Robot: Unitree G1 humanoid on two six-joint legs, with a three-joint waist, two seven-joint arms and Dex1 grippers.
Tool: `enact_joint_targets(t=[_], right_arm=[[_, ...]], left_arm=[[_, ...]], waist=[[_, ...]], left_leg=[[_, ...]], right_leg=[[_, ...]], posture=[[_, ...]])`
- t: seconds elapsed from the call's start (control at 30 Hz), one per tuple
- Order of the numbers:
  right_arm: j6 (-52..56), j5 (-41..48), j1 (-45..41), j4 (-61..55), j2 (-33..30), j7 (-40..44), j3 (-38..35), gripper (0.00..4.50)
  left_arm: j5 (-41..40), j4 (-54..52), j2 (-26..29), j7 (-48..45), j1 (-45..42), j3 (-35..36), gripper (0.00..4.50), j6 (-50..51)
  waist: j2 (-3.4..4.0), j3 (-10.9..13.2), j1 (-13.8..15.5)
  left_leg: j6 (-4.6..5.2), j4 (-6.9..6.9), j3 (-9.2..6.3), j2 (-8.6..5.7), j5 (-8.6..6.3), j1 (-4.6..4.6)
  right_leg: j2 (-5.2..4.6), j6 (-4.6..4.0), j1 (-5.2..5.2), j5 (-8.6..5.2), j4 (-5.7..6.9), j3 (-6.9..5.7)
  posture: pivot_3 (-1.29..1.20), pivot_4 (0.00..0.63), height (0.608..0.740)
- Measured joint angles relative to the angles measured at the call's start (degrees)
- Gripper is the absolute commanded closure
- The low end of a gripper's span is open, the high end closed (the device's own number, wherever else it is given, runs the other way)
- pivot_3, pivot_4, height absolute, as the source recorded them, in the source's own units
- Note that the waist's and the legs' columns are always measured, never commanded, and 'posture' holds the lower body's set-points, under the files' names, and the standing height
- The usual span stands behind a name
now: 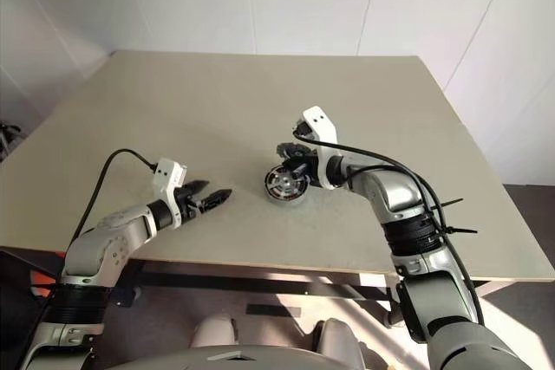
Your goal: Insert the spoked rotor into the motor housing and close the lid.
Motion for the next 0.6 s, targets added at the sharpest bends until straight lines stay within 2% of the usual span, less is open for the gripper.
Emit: enact_joint_targets(t=[0.23,0.47,0.6], right_arm=[[-6.53,-3.42,1.59,8.49,0.98,0.07,1.54,4.44],[-5.27,-3.28,1.86,7.34,1.30,0.18,0.75,4.44],[-1.90,-1.22,2.97,0.68,-0.64,2.74,0.59,4.44]], left_arm=[[0.00,-0.17,0.04,0.07,0.48,0.03,0.07,0.02],[0.01,-0.29,0.07,0.07,0.48,0.04,0.07,0.02],[0.08,-0.22,0.08,0.04,0.28,0.03,0.07,0.00]], waist=[[-0.01,0.00,-0.08],[-0.02,-0.01,-0.11],[0.04,0.03,-0.01]], left_leg=[[0.08,0.01,0.02,-0.01,-0.05,0.11],[0.13,0.04,0.02,0.00,-0.08,0.24],[0.08,0.01,0.02,0.00,-0.05,0.08]], right_leg=[[-0.01,0.01,0.06,-0.01,0.01,-0.05],[-0.01,0.03,0.18,-0.02,0.04,-0.04],[0.00,0.00,0.04,0.00,0.03,-0.04]], posture=[[0.00,0.000,0.740],[0.00,0.000,0.740],[0.00,0.000,0.740]])
